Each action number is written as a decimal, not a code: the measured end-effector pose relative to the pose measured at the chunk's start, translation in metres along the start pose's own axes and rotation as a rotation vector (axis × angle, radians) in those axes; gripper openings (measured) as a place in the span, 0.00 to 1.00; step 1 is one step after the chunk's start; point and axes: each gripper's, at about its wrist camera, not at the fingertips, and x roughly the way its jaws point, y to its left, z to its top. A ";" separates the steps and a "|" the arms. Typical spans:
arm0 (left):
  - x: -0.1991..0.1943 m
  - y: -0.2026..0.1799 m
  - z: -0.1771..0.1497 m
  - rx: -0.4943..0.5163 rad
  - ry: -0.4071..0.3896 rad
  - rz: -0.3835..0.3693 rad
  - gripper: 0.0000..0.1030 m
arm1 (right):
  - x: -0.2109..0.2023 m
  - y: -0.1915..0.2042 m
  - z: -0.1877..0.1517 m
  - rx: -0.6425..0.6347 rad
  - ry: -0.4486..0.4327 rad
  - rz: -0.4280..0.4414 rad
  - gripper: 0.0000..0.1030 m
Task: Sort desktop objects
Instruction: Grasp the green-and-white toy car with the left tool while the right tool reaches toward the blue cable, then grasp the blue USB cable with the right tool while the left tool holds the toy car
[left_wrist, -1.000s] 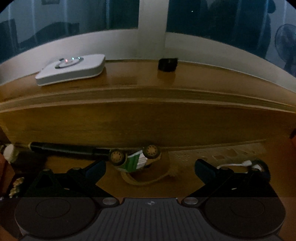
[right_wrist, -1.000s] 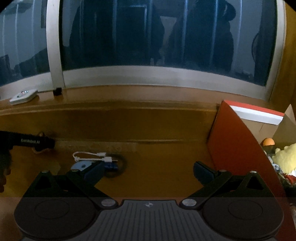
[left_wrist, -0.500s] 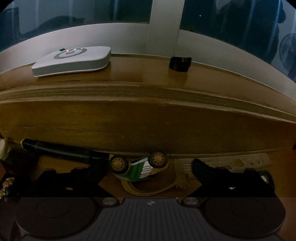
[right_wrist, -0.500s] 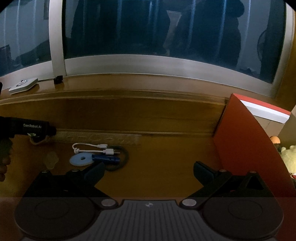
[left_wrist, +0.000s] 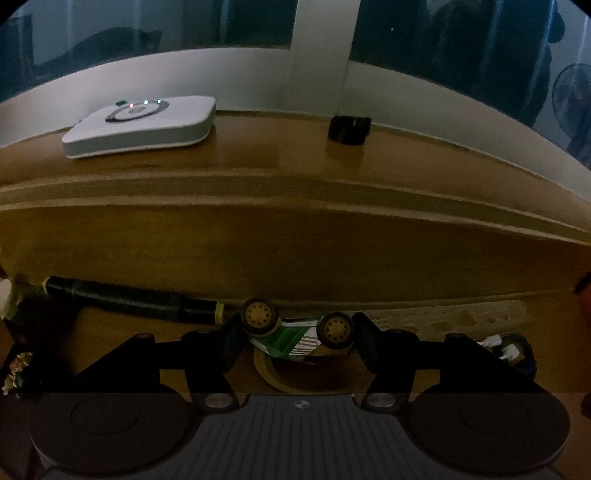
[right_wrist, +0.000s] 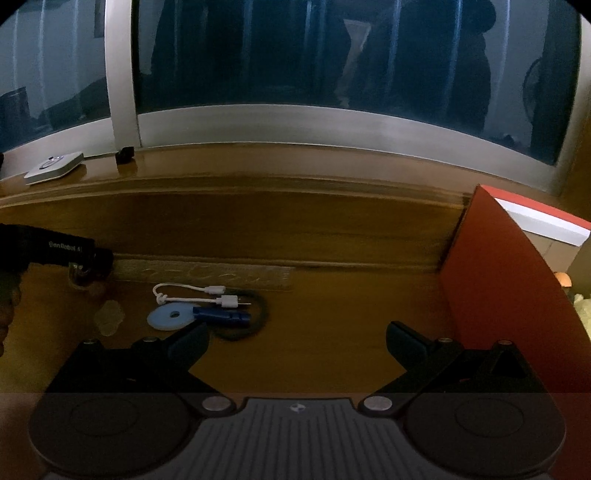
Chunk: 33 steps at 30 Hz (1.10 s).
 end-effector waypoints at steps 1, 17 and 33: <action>-0.001 0.000 0.001 -0.001 -0.001 -0.004 0.59 | 0.001 0.001 0.000 -0.001 0.000 0.004 1.00; -0.027 0.006 0.002 -0.019 -0.001 -0.013 0.59 | 0.030 0.035 0.010 -0.018 -0.008 0.134 0.93; -0.017 0.010 0.003 -0.005 0.005 -0.028 0.59 | 0.059 0.038 0.010 0.039 0.041 0.161 0.72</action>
